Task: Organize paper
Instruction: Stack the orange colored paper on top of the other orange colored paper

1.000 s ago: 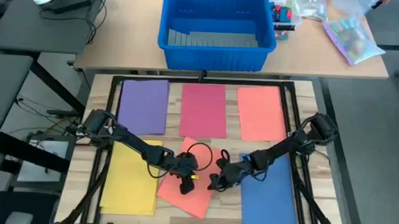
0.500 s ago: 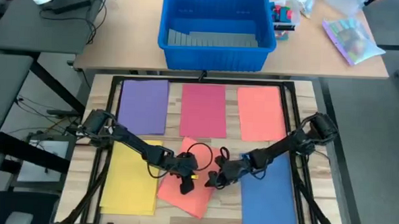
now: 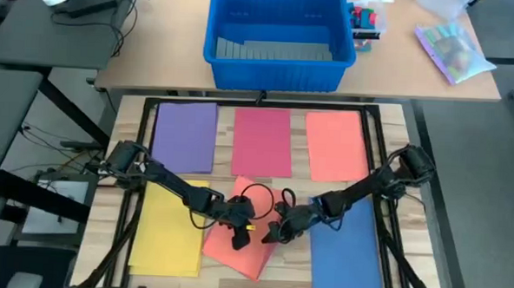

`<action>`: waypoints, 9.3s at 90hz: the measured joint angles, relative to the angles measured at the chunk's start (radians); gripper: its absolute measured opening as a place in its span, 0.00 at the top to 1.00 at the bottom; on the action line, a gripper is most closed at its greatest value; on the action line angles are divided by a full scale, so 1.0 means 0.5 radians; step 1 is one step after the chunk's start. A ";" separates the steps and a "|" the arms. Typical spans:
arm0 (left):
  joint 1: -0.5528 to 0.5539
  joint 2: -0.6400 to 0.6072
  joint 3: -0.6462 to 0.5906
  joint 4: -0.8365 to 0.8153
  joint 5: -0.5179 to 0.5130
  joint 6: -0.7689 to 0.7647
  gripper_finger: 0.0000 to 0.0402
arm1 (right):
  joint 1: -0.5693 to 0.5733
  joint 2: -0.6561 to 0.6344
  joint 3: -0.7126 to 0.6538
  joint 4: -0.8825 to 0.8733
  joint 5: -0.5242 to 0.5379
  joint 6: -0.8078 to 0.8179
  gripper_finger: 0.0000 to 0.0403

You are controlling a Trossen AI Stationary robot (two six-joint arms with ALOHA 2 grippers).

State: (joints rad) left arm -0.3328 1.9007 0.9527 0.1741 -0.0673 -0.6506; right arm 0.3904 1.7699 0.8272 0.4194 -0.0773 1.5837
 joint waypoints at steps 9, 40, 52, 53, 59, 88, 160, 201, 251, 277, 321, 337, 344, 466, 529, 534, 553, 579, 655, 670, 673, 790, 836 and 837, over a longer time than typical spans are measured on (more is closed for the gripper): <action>0.000 0.000 0.000 0.000 0.000 0.000 1.00 | -0.001 0.000 0.000 0.024 -0.028 -0.039 0.47; 0.000 0.000 0.000 -0.001 0.000 0.000 1.00 | -0.015 0.000 0.000 0.093 -0.166 -0.206 0.47; 0.000 0.000 0.000 0.000 -0.001 0.000 1.00 | -0.043 0.000 0.000 0.060 -0.149 -0.268 0.47; 0.000 0.000 0.000 0.000 -0.001 0.000 1.00 | -0.044 0.000 0.000 0.050 -0.144 -0.268 0.47; 0.000 0.000 0.000 0.000 -0.001 0.000 1.00 | -0.057 0.000 0.000 -0.028 -0.128 -0.268 0.47; 0.020 -0.024 0.000 -0.014 0.051 0.042 1.00 | -0.079 -0.074 -0.002 -0.502 0.135 -0.222 0.47; 0.171 0.007 0.279 -0.454 0.084 0.371 1.00 | -0.423 -0.371 -0.002 -1.534 0.464 -0.499 0.47; 0.178 0.152 0.288 -0.369 0.064 0.350 1.00 | -0.374 -0.256 -0.002 -1.406 0.428 -0.494 0.47; 0.186 0.158 0.288 -0.356 0.061 0.374 1.00 | -0.220 -0.428 0.079 -1.323 0.377 -0.552 0.47; 0.187 0.159 0.284 -0.331 0.061 0.374 1.00 | -0.181 -0.136 0.069 -1.067 0.378 -0.430 0.47; 0.215 0.000 0.290 -0.494 0.187 0.373 1.00 | -0.203 -0.206 0.070 -1.123 0.378 -0.752 0.97; 0.330 -0.354 0.487 -1.188 0.190 0.512 1.00 | -0.440 -0.745 0.073 -1.862 0.382 -1.071 1.00; 0.408 -0.490 0.571 -1.500 0.172 0.636 1.00 | -0.663 -0.988 0.073 -2.204 0.382 -1.301 1.00; 1.771 -0.890 0.625 -2.092 0.110 2.238 1.00 | -2.473 -0.749 0.069 -2.407 0.734 -3.378 1.00; 1.794 -0.891 0.625 -2.111 0.179 2.280 1.00 | -2.528 -0.754 0.445 -2.910 0.748 -3.047 0.48; 1.794 -0.891 0.625 -2.110 0.179 2.279 1.00 | -2.528 -0.754 0.511 -2.937 0.748 -3.041 0.48; 1.795 -0.891 0.626 -2.102 0.178 2.263 1.00 | -2.468 -0.757 0.689 -2.737 0.512 -2.681 0.50; 1.796 -0.891 0.626 -2.075 0.178 2.244 1.00 | -2.196 -0.419 0.607 -2.110 0.112 -2.072 0.70; 1.798 -0.892 0.625 -2.116 0.172 2.214 1.00 | -2.090 0.258 0.611 -1.778 0.107 -1.768 1.00; 1.798 -0.892 0.625 -2.158 0.173 2.212 1.00 | -2.167 0.249 0.610 -1.852 0.131 -1.810 1.00; 1.798 -0.892 0.625 -2.160 0.173 2.204 1.00 | -2.178 0.249 0.611 -1.863 0.141 -1.817 1.00; 1.838 -0.892 0.623 -2.147 0.175 2.158 1.00 | -1.566 0.167 0.844 -2.040 0.151 -1.739 1.00; 1.838 -0.892 0.623 -2.195 0.175 2.161 1.00 | -1.577 -0.187 0.373 -2.000 0.150 -1.460 1.00; 1.838 -0.892 0.623 -2.194 0.175 2.161 1.00 | -1.579 -0.206 0.350 -1.986 0.150 -1.448 1.00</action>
State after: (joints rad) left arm 0.5861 1.4548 1.2644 -0.9230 0.0200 0.4297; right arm -0.3993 1.6666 1.0020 -0.5733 -0.0020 0.8598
